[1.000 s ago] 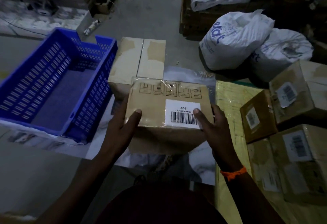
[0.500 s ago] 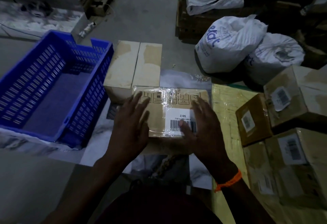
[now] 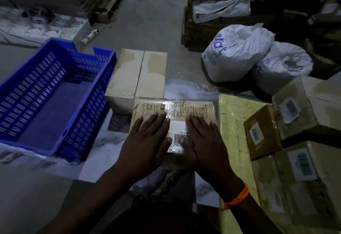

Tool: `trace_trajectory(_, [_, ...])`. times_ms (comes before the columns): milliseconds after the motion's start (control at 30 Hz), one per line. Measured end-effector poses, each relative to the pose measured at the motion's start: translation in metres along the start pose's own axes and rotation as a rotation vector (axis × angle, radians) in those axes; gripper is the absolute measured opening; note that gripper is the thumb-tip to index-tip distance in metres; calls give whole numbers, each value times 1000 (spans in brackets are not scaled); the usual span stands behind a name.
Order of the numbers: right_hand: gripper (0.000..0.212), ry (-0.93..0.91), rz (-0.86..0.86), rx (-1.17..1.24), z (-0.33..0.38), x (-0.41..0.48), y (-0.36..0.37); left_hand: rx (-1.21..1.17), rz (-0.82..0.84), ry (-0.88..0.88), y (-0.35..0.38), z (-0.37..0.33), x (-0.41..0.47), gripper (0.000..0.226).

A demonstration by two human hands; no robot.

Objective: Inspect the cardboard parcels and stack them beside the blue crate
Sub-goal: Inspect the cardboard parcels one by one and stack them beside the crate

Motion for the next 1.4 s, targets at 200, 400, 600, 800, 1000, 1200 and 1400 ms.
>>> trace_trajectory(200, [38, -265, -174, -4, -3, -33, 1, -112, -76, 90, -5, 0, -23, 50])
trace_trajectory(400, [36, -261, -189, 76, 2, -43, 3, -105, -15, 138, -1, 9, -37, 58])
trace_trajectory(600, [35, -230, -154, 148, -7, -32, -5, -279, 12, 97, -11, 12, -22, 48])
trace_trajectory(800, [46, 109, -307, 232, -37, -10, -23, -481, -253, -176, -16, 34, 1, 45])
trace_trajectory(1000, [50, 594, -70, 867, -54, 7, -15, -1100, 238, -655, -13, 37, 10, 43])
trace_trajectory(1200, [57, 559, -215, 901, -36, -26, -13, -1230, 212, -572, -8, 37, -12, 45])
trace_trajectory(1400, [53, 594, -437, 1000, -29, -100, -14, -1450, 184, -661, 2, 20, -62, 40])
Point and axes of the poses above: each hand's wrist, its own x-axis towards the middle knuckle, its own y-axis out of the palm, z = x × y, the point moved 1 cm from there along x, towards the middle knuckle, and after that the axes turned 11 degrees about -y, right-handed, at the moved point
